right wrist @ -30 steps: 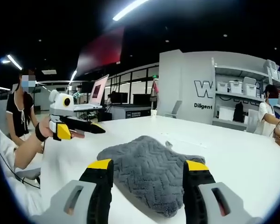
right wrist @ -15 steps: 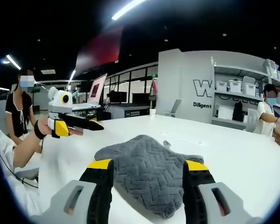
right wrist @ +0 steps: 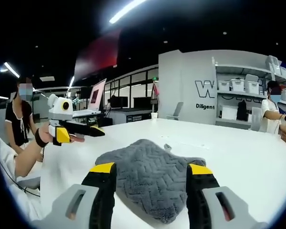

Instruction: Open the folded towel by lifting each exposed corner and separating the folded layers until the towel lies flat within the target outline without major curled edges

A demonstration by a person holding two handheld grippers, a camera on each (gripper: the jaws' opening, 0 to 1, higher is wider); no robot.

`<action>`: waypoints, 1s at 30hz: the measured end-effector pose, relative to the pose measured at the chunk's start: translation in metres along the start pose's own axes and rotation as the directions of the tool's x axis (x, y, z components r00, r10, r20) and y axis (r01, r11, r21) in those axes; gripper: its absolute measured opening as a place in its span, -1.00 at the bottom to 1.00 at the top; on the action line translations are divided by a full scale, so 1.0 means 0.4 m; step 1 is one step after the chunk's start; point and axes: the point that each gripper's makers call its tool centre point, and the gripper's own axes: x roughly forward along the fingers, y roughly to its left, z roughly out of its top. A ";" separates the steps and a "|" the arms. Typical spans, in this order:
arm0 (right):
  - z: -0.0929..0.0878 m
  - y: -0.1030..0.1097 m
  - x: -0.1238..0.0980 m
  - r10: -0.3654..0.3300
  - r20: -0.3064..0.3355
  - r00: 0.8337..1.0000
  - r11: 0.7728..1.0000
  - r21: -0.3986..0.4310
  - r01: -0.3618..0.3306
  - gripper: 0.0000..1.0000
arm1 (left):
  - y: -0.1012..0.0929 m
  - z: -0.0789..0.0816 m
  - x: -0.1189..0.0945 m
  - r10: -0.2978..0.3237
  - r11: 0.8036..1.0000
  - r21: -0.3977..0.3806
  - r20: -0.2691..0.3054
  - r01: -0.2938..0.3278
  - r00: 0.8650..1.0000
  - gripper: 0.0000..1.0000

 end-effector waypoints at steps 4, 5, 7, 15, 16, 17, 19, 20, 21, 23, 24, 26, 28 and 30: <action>0.001 -0.002 0.003 0.001 -0.002 1.000 1.000 0.002 -0.001 0.14 | 0.003 0.006 0.002 0.003 1.000 0.003 0.001 -0.003 1.000 0.38; 0.004 -0.002 0.003 0.004 0.002 1.000 1.000 0.006 -0.004 0.15 | 0.005 0.006 0.003 0.004 1.000 0.006 -0.002 -0.004 1.000 0.38; 0.009 -0.002 0.004 0.010 0.010 1.000 1.000 0.014 -0.011 0.14 | 0.007 0.005 0.003 0.005 1.000 0.012 -0.010 -0.005 1.000 0.34; 0.011 -0.014 0.015 0.004 -0.014 1.000 1.000 -0.003 -0.004 0.15 | 0.022 0.016 0.001 0.023 0.999 0.026 0.006 -0.023 1.000 0.33; 0.012 -0.014 0.016 0.007 -0.013 1.000 1.000 -0.006 -0.007 0.15 | 0.023 0.016 0.001 0.023 0.999 0.023 0.007 -0.023 1.000 0.32; 0.014 -0.015 0.017 0.008 -0.012 1.000 1.000 -0.004 -0.008 0.14 | 0.025 0.017 0.002 0.023 0.999 0.025 0.008 -0.023 1.000 0.31; 0.016 -0.021 0.019 0.003 -0.014 1.000 1.000 -0.004 -0.003 0.14 | 0.030 0.013 0.004 0.025 0.999 0.023 0.000 -0.025 1.000 0.31; 0.017 -0.024 0.020 0.004 -0.014 1.000 1.000 -0.005 -0.004 0.14 | 0.032 0.012 0.005 0.026 0.999 0.019 0.000 -0.026 1.000 0.31; 0.017 -0.026 0.022 0.004 -0.016 1.000 1.000 -0.002 -0.004 0.14 | 0.034 0.011 0.006 0.025 1.000 0.017 -0.002 -0.025 1.000 0.31; 0.015 -0.030 0.025 0.004 -0.018 1.000 1.000 -0.001 -0.004 0.14 | 0.036 0.010 0.009 0.024 1.000 0.015 0.000 -0.024 1.000 0.31; 0.012 -0.034 0.028 0.002 -0.022 1.000 1.000 0.002 -0.002 0.15 | 0.039 0.008 0.012 0.026 1.000 0.016 -0.001 -0.026 1.000 0.31; 0.002 -0.033 0.034 0.019 -0.036 0.999 1.000 0.014 -0.018 0.16 | 0.050 0.001 0.017 0.042 0.999 0.013 -0.014 -0.041 0.999 0.31; -0.001 -0.034 0.036 0.017 -0.037 0.999 1.000 0.016 -0.017 0.16 | 0.052 0.001 0.020 0.036 0.999 0.012 -0.009 -0.036 0.999 0.31; -0.007 -0.038 0.036 0.012 -0.047 0.999 1.000 0.012 -0.011 0.16 | 0.054 -0.002 0.024 0.032 0.999 0.013 -0.011 -0.032 0.999 0.30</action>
